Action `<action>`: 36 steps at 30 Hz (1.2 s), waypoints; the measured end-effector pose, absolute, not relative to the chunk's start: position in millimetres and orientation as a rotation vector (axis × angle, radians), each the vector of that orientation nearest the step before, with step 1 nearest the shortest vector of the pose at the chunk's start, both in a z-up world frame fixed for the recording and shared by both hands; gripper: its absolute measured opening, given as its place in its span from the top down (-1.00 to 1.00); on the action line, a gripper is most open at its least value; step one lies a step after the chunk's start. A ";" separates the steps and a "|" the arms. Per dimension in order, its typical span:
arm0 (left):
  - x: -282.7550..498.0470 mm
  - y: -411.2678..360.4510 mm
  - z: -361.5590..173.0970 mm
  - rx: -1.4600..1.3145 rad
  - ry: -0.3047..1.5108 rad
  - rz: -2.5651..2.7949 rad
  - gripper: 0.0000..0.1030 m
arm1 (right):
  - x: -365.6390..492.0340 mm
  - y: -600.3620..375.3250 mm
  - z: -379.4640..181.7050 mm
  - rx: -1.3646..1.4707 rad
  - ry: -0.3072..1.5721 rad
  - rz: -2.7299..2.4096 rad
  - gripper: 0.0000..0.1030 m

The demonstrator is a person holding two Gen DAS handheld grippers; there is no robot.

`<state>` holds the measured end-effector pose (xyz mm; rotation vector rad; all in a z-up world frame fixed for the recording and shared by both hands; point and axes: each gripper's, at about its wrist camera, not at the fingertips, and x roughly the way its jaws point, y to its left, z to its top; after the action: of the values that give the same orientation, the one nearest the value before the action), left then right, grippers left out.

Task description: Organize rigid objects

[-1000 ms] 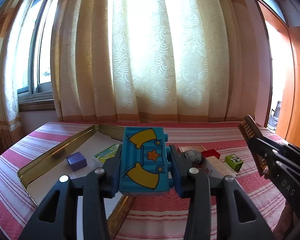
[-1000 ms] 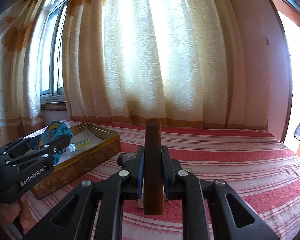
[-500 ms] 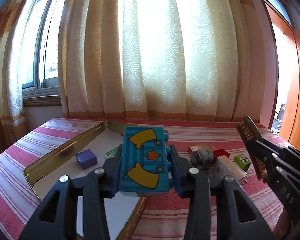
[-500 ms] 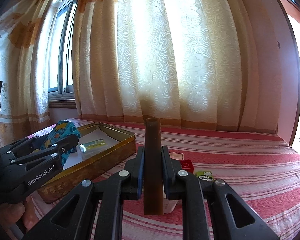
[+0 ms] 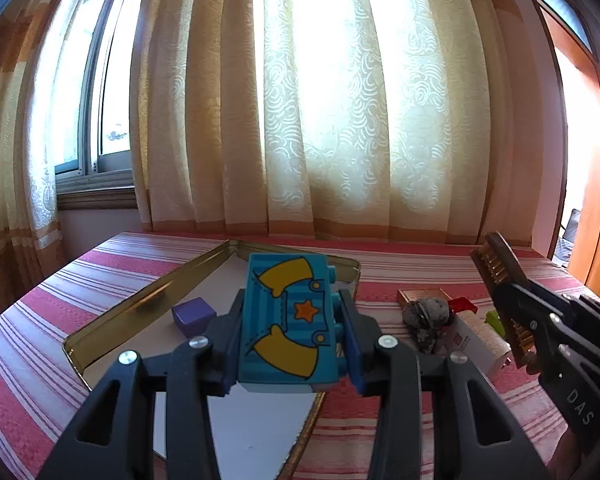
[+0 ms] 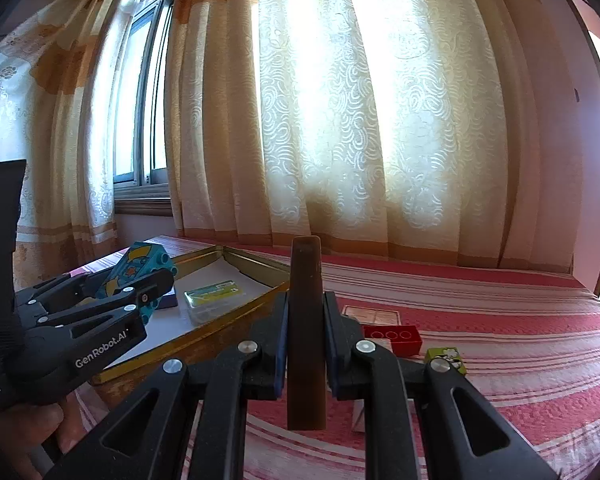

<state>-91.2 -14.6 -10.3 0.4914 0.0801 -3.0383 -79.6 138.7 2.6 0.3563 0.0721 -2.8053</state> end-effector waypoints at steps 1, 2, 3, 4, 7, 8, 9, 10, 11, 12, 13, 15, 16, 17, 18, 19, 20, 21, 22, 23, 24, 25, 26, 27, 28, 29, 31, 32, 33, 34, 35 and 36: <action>-90.7 -15.5 -10.2 0.490 0.081 -3.037 0.20 | -79.2 137.9 2.7 0.356 0.073 -2.803 0.66; -90.8 -16.3 -10.3 0.491 0.082 -3.035 0.20 | -78.9 137.1 2.7 0.355 0.073 -2.801 0.66; -90.7 -17.2 -10.4 0.490 0.083 -3.033 0.20 | -78.9 136.2 2.8 0.355 0.074 -2.799 0.66; -91.1 -18.3 -10.4 0.491 0.084 -3.031 0.20 | -78.8 135.7 2.7 0.354 0.074 -2.796 0.66; -91.6 -20.4 -10.5 0.492 0.085 -3.026 0.20 | -78.8 132.0 2.6 0.353 0.078 -2.787 0.66; -91.6 -21.3 -10.5 0.492 0.086 -3.025 0.20 | -78.8 130.5 2.6 0.352 0.080 -2.783 0.66; -91.7 -21.8 -10.6 0.492 0.088 -3.024 0.20 | -78.4 129.2 2.5 0.352 0.082 -2.779 0.66; -91.5 -22.5 -10.8 0.492 0.091 -3.024 0.20 | -78.4 127.7 2.4 0.352 0.085 -2.776 0.66; -91.1 -22.8 -10.9 0.491 0.092 -3.023 0.20 | -78.6 126.7 2.3 0.352 0.085 -2.773 0.66; -91.0 -23.1 -10.9 0.491 0.091 -3.023 0.20 | -78.8 125.6 2.4 0.351 0.086 -2.771 0.66; -90.7 -23.4 -10.9 0.490 0.090 -3.023 0.20 | -78.9 124.4 2.4 0.352 0.087 -2.768 0.66; -89.9 -24.7 -10.9 0.488 0.090 -3.020 0.20 | -79.0 122.0 2.6 0.351 0.089 -2.764 0.66; -89.9 -25.8 -11.0 0.489 0.092 -3.019 0.20 | -79.0 120.9 2.7 0.351 0.090 -2.762 0.66; -89.8 -26.7 -11.0 0.489 0.095 -3.018 0.20 | -78.7 120.1 2.7 0.351 0.090 -2.760 0.66; -89.7 -27.6 -11.0 0.489 0.097 -3.018 0.20 | -77.9 119.5 2.7 0.351 0.090 -2.758 0.66; -89.7 -28.4 -10.9 0.489 0.098 -3.017 0.20 | -77.4 118.7 2.6 0.351 0.091 -2.756 0.66; -90.0 -29.3 -10.7 0.490 0.099 -3.015 0.20 | -77.5 117.1 2.6 0.352 0.093 -2.752 0.66; -90.1 -30.0 -10.7 0.491 0.099 -3.014 0.20 | -77.2 115.9 2.8 0.352 0.095 -2.750 0.66; -89.8 -31.1 -10.7 0.492 0.100 -3.012 0.20 | -77.5 114.0 2.9 0.353 0.099 -2.746 0.66; -90.0 -32.0 -10.7 0.493 0.101 -3.010 0.20 | -77.6 111.8 3.0 0.353 0.104 -2.742 0.66; -90.3 -32.7 -10.8 0.494 0.101 -3.009 0.20 | -76.9 110.8 3.0 0.353 0.107 -2.740 0.66; -90.3 -33.9 -10.9 0.494 0.101 -3.005 0.20 | -76.5 109.6 3.3 0.352 0.109 -2.738 0.66; -90.1 -34.5 -11.2 0.494 0.101 -3.003 0.20 | -76.4 108.3 3.4 0.352 0.110 -2.736 0.66; -90.1 -35.4 -11.3 0.495 0.101 -3.002 0.20 | -76.7 107.1 3.4 0.352 0.111 -2.734 0.66; -90.0 -36.5 -11.5 0.496 0.100 -2.999 0.20 | -76.6 106.1 3.4 0.352 0.111 -2.732 0.66; -89.8 -37.4 -11.4 0.496 0.101 -2.998 0.20 | -76.7 105.2 3.4 0.354 0.112 -2.731 0.66; -89.9 -40.1 -11.4 0.498 0.103 -2.994 0.20 | -77.3 103.9 3.0 0.357 0.111 -2.726 0.66; -89.8 -41.4 -11.5 0.500 0.106 -2.992 0.20 | -77.9 103.0 3.2 0.359 0.111 -2.723 0.66; -89.8 -43.2 -11.6 0.501 0.109 -2.990 0.20 | -78.4 101.7 3.2 0.360 0.113 -2.720 0.66; -90.1 -43.7 -11.7 0.503 0.109 -2.987 0.20 | -78.6 100.1 3.2 0.362 0.115 -2.717 0.66; -90.1 -44.2 -11.9 0.504 0.109 -2.986 0.20 | -78.7 97.8 3.1 0.363 0.120 -2.713 0.66; -90.1 -44.9 -12.2 0.506 0.108 -2.986 0.20 | -78.6 96.2 3.2 0.363 0.123 -2.710 0.66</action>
<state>-90.1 -44.9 -12.2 0.5058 0.1084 -2.9858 -78.6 96.2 3.2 0.3632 0.1232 -2.7100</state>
